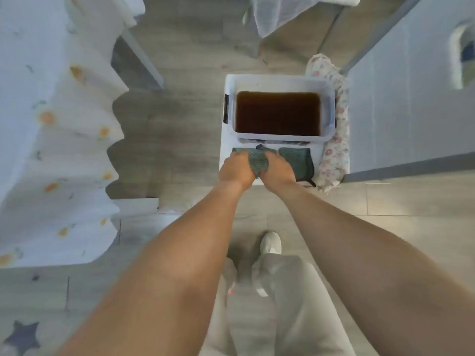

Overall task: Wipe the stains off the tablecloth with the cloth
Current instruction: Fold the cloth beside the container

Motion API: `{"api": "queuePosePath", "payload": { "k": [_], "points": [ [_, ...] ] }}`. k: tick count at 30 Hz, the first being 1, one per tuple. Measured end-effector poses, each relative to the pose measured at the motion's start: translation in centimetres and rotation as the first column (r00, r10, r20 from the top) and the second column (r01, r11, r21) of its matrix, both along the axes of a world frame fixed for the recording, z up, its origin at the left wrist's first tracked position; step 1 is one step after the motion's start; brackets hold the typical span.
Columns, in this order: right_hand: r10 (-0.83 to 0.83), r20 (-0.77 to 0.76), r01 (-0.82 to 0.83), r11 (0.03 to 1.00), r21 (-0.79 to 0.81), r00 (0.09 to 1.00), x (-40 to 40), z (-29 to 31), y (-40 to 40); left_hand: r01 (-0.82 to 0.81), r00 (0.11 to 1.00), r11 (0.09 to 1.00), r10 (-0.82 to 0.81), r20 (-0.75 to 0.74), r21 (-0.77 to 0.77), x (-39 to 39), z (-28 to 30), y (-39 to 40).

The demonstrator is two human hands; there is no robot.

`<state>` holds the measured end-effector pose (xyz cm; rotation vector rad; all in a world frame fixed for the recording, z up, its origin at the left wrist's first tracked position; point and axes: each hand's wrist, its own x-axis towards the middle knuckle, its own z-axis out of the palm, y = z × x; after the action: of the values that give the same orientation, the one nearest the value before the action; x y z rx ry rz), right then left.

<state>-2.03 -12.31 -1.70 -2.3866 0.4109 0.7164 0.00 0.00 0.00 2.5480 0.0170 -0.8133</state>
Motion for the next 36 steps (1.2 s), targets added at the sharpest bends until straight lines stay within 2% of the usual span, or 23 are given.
{"api": "queuePosePath", "payload": {
  "k": [4, 8, 10, 12, 14, 17, 21, 25, 27, 29, 31, 36],
  "points": [
    [0.039, 0.0, -0.039, 0.998, -0.045, 0.999, 0.8, -5.5, 0.4, 0.007, 1.0, 0.999, -0.006, -0.01, 0.039, 0.8, -6.3, -0.3],
    [0.124, 0.027, -0.117, 0.975, -0.188, 0.992, 1.3, -9.6, 0.9, 0.06, 0.997, 0.997, -0.062, 0.043, 0.044, 1.0, -11.4, 0.2],
    [0.101, 0.091, -0.078, 0.971, -0.224, 0.991, 1.5, -10.4, 1.1, 0.021, 0.994, 1.0, -0.021, 0.105, 0.006, 1.4, -12.4, 0.3],
    [0.06, 0.156, -0.031, 0.982, -0.185, 0.986, 1.8, -10.4, 1.3, 0.014, 0.988, 1.0, -0.015, 0.155, 0.01, 1.5, -12.1, 0.5],
    [0.087, 0.179, -0.055, 0.983, -0.173, 0.98, 1.9, -9.3, 1.4, 0.028, 0.984, 0.999, -0.033, 0.175, 0.032, 1.4, -10.9, 1.1],
    [0.094, 0.181, -0.073, 0.991, -0.115, 0.979, 1.8, -5.8, 1.7, -0.022, 0.99, 0.999, 0.027, 0.139, -0.038, 1.4, -8.1, 2.5],
    [0.026, 0.163, -0.029, 0.999, 0.013, 0.986, 1.6, 2.0, 3.0, -0.18, 0.984, 0.959, 0.173, -0.053, -0.221, 1.3, -0.8, 4.6],
    [0.009, 0.102, -0.024, 0.99, 0.139, 0.995, 1.8, 11.7, 5.9, -0.518, 0.855, 0.759, 0.463, -0.232, -0.394, 0.5, 9.5, 7.8],
    [-0.076, 0.006, 0.068, 0.922, 0.381, 0.997, 1.7, 16.3, 8.0, -0.618, 0.778, 0.661, 0.591, -0.212, -0.426, -0.1, 14.0, 10.2],
    [-0.095, -0.077, 0.121, 0.826, 0.55, 0.993, 1.5, 20.0, 10.1, -0.653, 0.734, 0.615, 0.659, -0.167, -0.442, -0.8, 17.8, 12.8],
    [-0.065, -0.093, 0.107, 0.811, 0.575, 0.994, 1.5, 23.0, 12.6, -0.661, 0.727, 0.621, 0.67, -0.153, -0.421, -2.1, 21.2, 15.7],
    [-0.042, -0.051, 0.061, 0.876, 0.479, 0.998, 2.5, 28.4, 18.6, -0.647, 0.74, 0.665, 0.666, -0.095, -0.374, -4.1, 26.4, 22.9]
  ]
}}
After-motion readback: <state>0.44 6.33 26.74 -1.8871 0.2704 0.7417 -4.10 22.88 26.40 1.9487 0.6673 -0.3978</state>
